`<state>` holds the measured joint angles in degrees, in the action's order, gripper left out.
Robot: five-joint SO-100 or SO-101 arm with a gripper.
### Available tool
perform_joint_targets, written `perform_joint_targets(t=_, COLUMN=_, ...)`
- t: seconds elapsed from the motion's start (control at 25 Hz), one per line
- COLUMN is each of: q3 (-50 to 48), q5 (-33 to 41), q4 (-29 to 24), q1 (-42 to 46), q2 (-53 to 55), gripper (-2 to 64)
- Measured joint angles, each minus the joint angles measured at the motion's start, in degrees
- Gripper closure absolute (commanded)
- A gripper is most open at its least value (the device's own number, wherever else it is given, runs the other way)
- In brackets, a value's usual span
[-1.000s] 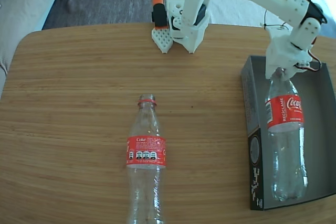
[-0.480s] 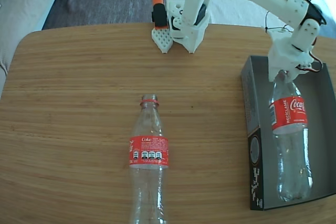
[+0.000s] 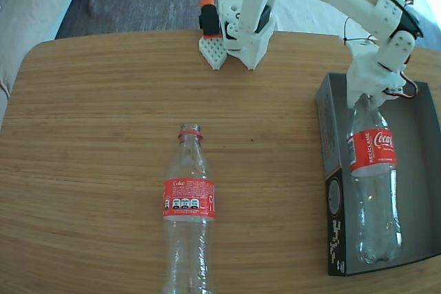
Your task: Grasp the bottles and put them in the box.
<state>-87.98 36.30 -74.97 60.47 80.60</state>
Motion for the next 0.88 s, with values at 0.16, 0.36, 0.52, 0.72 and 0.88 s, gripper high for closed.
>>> perform_joint_targets(t=0.16, q3=-1.2, q5=0.0, q4=1.3, q1=0.0, q2=0.0, gripper=53.1)
perform_joint_targets(t=0.36, q3=-1.4, q5=-0.1, q4=1.8, q1=-0.1, q2=0.0, gripper=52.9)
perform_joint_targets(t=0.52, q3=-1.4, q5=-0.6, q4=1.8, q1=-0.1, q2=0.0, gripper=37.9)
perform_joint_targets(t=0.72, q3=-1.4, q5=-5.1, q4=1.9, q1=-0.9, q2=0.0, gripper=23.8)
perform_joint_targets(t=0.88, q3=-1.4, q5=-5.4, q4=1.9, q1=-0.5, q2=0.0, gripper=23.8)
